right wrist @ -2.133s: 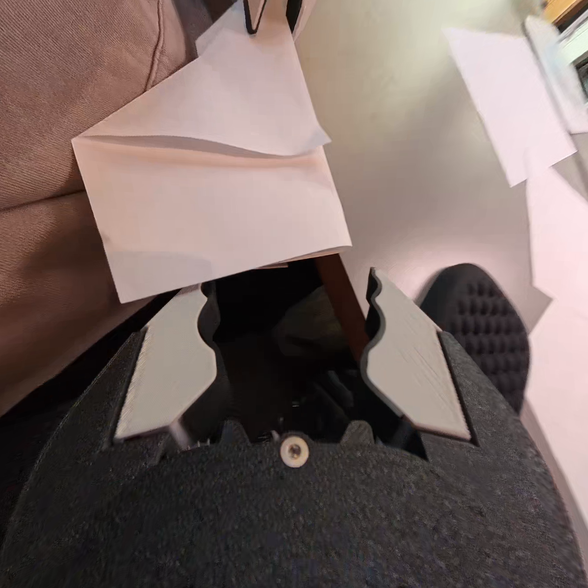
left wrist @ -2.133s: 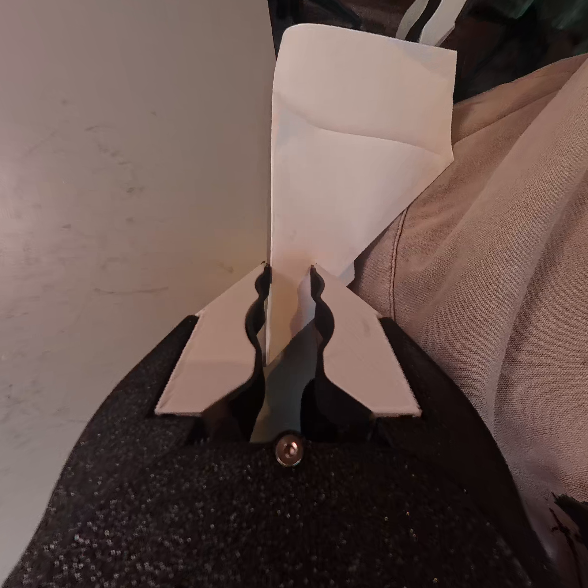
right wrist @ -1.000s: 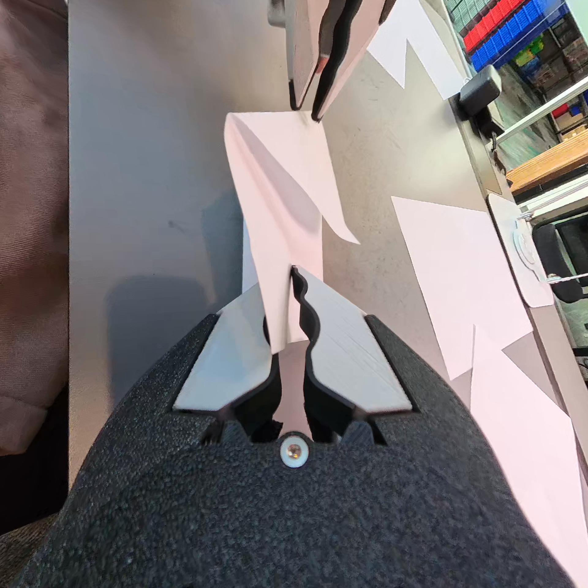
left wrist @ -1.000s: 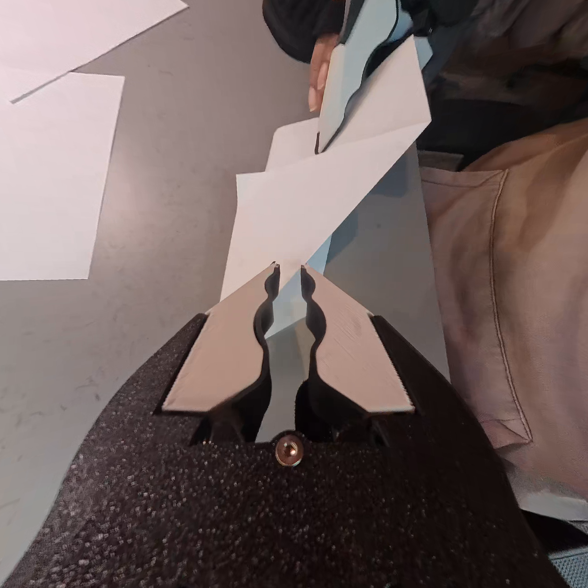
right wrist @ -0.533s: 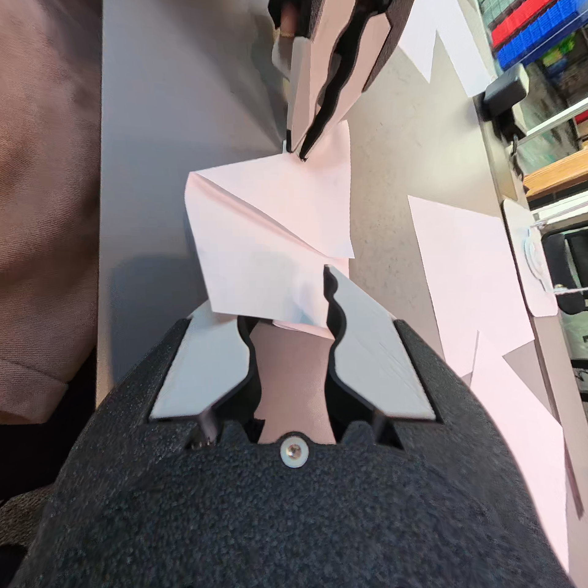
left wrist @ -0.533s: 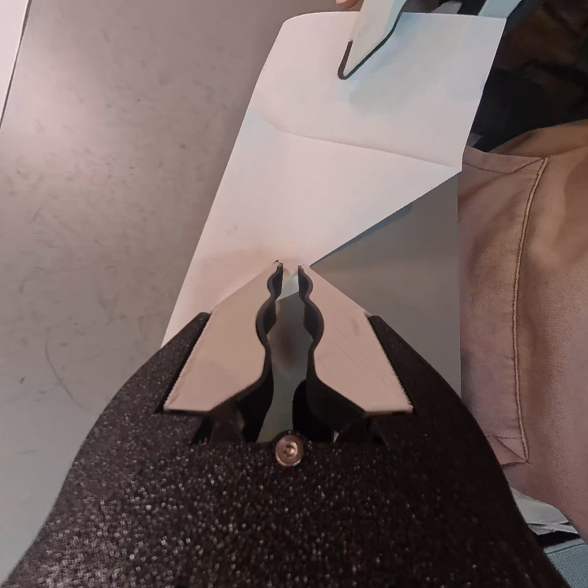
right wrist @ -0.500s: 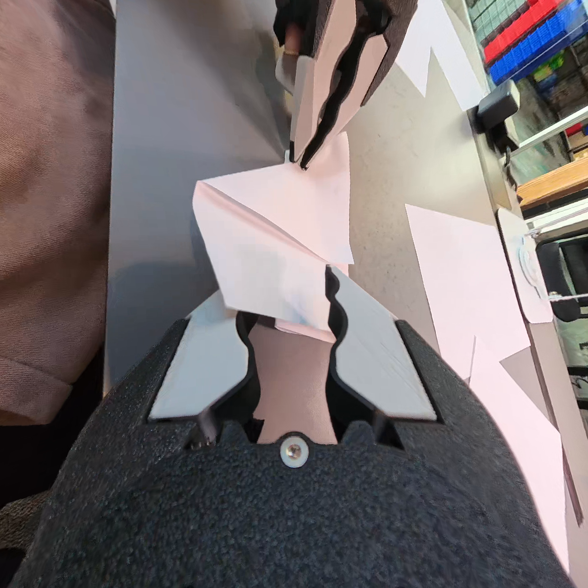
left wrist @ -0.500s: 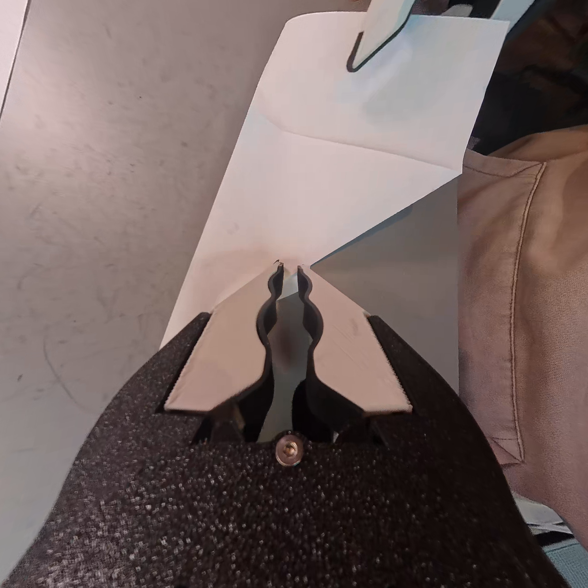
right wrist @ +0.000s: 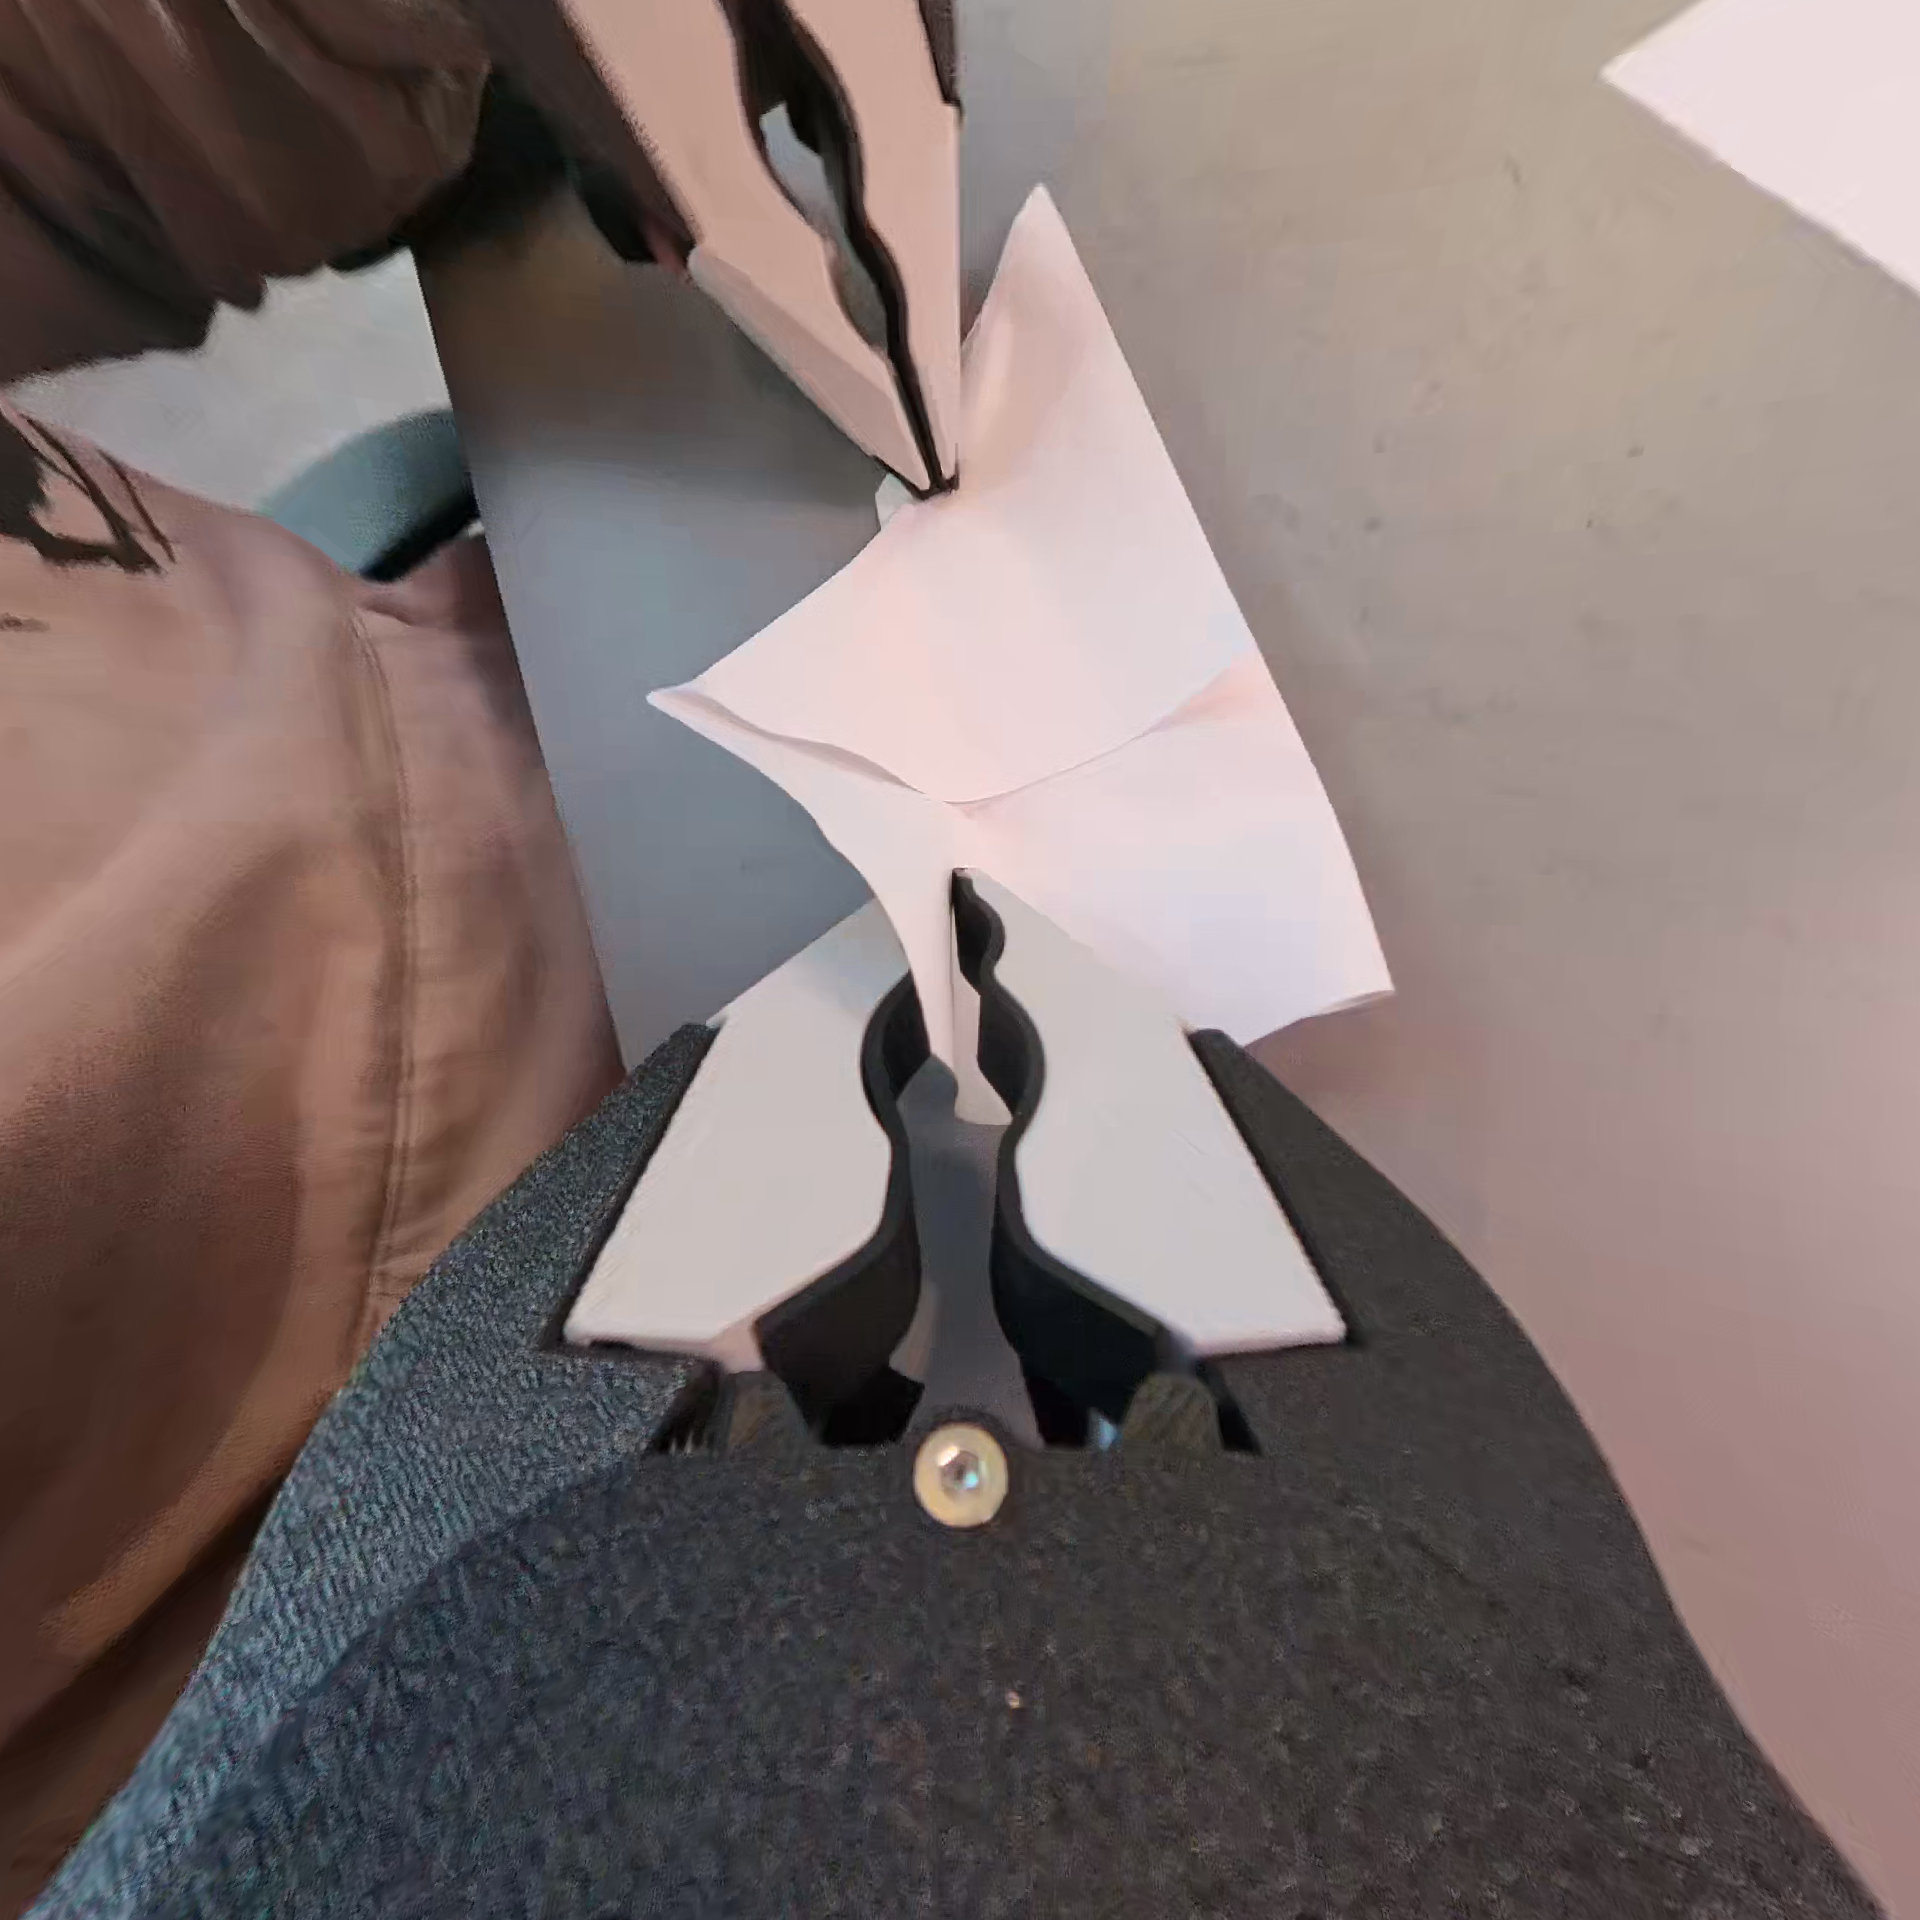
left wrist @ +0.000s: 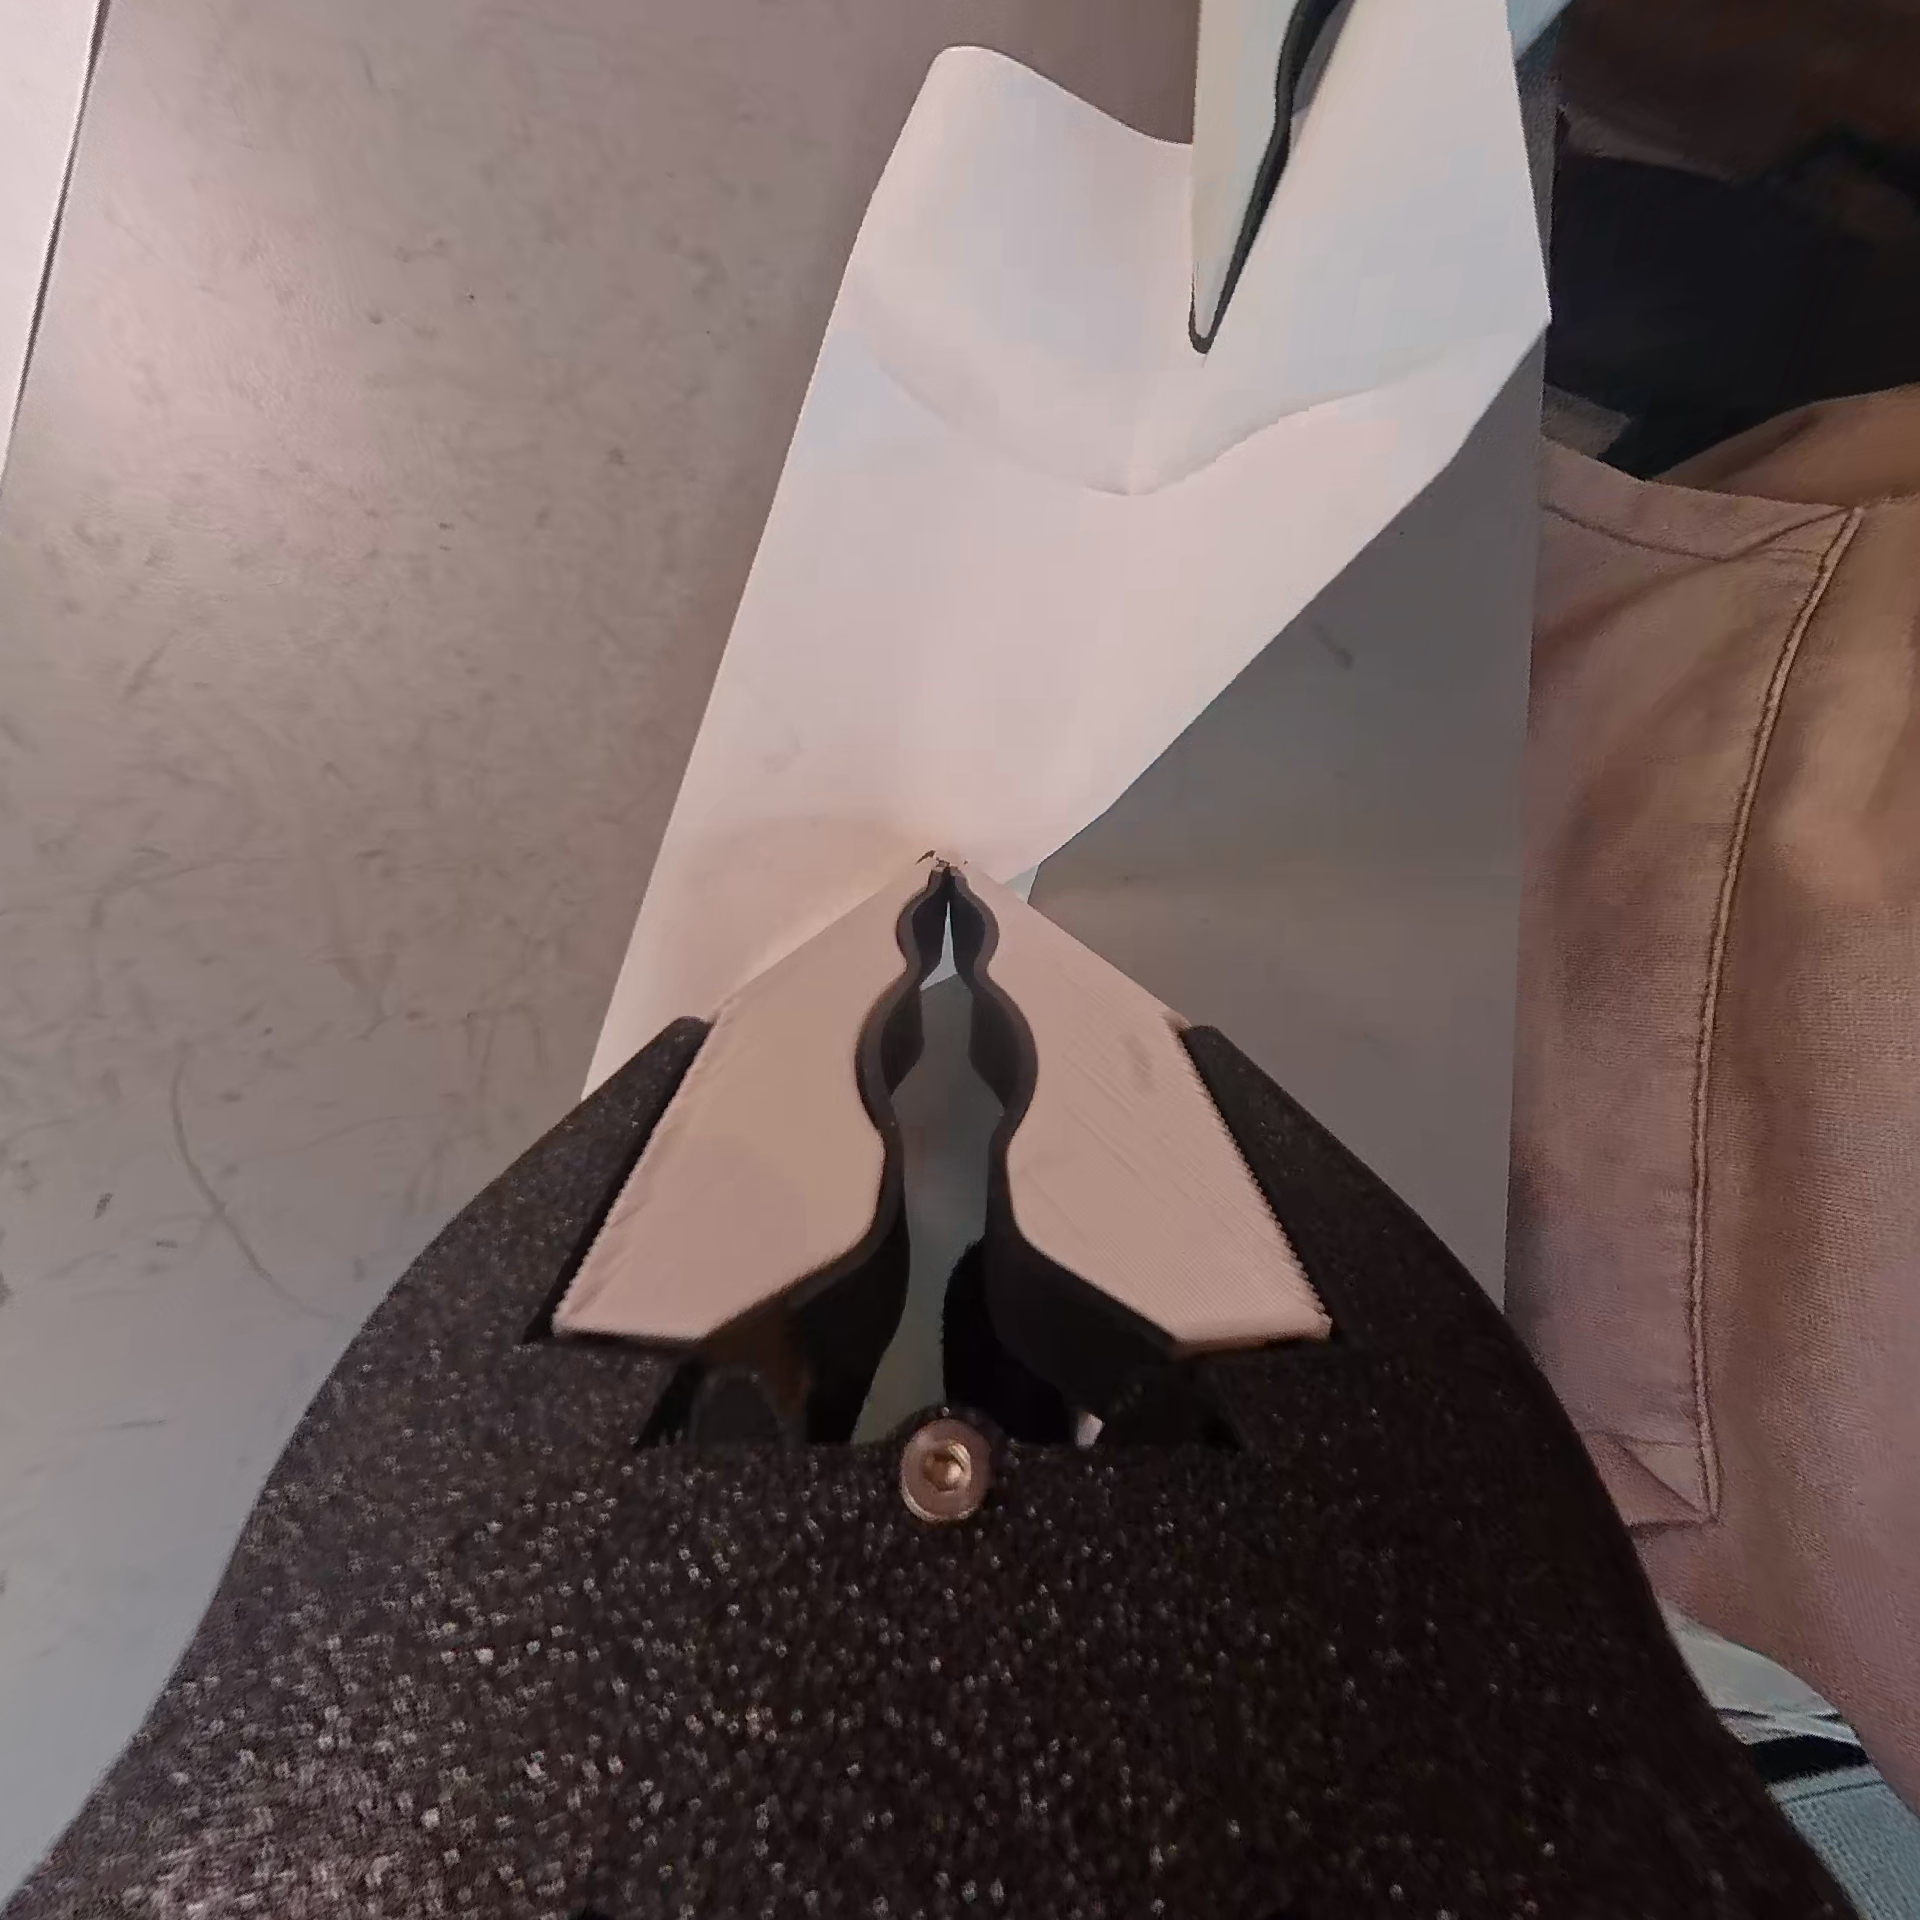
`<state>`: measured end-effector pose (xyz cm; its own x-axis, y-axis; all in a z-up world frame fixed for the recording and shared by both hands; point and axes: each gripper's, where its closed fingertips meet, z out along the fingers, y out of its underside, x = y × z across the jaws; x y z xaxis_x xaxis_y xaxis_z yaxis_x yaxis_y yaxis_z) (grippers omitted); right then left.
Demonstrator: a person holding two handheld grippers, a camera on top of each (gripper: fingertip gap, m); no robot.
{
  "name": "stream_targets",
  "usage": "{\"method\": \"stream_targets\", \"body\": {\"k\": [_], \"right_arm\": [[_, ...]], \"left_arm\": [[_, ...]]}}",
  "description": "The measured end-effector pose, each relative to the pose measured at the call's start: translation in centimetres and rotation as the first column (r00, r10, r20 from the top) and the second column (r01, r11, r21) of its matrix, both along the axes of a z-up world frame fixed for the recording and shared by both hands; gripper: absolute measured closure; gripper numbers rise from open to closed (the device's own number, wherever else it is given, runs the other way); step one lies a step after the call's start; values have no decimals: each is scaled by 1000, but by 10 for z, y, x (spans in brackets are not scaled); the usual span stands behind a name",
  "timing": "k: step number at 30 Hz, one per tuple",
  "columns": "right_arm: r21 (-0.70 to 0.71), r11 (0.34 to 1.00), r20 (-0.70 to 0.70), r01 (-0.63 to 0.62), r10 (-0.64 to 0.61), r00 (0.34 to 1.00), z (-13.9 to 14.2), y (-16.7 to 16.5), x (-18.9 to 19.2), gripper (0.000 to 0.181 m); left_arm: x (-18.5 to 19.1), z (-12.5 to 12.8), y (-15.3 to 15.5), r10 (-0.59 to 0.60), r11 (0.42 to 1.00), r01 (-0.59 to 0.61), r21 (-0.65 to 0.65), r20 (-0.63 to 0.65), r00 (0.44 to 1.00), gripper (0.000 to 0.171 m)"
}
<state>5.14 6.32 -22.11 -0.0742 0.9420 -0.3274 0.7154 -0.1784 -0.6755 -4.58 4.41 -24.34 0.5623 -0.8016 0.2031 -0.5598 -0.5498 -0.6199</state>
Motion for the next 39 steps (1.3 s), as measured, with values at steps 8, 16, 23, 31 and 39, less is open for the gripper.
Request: {"method": "stream_targets", "body": {"k": [8,16,23,31,39], "right_arm": [[-423,897,137,130,-78,987,-8,9,1,181],[-517,843,180,146,-60,982,-9,9,-1,181],[-460,875,171,152,-81,982,-10,13,2,176],[-325,943,77,65,-42,996,7,19,0,175],[-320,947,184,23,39,982,-13,12,6,181]], "left_arm": [[7,11,-14,-151,986,147,80,47,987,149],[14,4,-4,-130,984,130,122,-8,991,159],[14,4,-3,34,975,10,-224,189,981,171],[15,2,-4,8,971,24,-239,134,991,171],[17,10,-12,-72,995,80,-64,120,990,163]]}}
